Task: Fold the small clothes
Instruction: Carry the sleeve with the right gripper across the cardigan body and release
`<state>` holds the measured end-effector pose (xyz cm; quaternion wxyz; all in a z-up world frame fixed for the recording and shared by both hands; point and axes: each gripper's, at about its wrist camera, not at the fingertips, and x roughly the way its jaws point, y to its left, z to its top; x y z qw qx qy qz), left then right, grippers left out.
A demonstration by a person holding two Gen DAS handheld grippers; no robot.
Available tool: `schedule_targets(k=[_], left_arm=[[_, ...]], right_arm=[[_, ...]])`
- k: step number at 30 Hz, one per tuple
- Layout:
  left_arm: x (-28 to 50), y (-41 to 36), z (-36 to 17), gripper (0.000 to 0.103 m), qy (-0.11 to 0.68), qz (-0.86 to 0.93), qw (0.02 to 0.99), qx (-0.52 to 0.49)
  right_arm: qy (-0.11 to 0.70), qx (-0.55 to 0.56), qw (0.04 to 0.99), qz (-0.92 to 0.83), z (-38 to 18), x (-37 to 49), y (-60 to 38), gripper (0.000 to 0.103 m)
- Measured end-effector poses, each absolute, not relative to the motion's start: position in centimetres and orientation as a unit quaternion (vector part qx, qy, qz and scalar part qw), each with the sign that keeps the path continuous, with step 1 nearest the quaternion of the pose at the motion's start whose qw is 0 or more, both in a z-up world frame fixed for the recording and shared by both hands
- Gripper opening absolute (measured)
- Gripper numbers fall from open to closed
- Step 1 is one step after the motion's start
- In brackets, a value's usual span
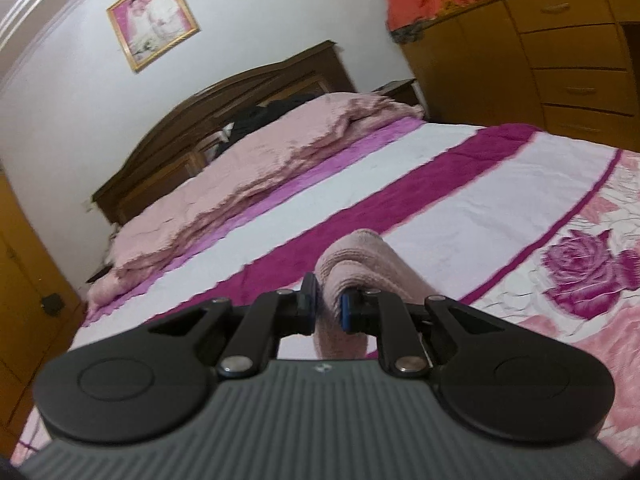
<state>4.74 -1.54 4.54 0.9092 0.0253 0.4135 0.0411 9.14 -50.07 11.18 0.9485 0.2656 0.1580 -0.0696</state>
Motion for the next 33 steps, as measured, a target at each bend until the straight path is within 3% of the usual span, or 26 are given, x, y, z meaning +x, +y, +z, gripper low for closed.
schedule_targets(k=[15,33], left_arm=[[3.6,1.3,6.1,0.103,0.402,0.047,0.914,0.031],[2.0,9.2,7.3,0.103,0.384,0.107,0.917,-0.012]], right_arm=[[0.147,0.259,0.954,0.023,16.1,11.6,-38.9,0.015],[0.203,0.252,0.939,0.117,13.4,14.9,-23.6,0.015]])
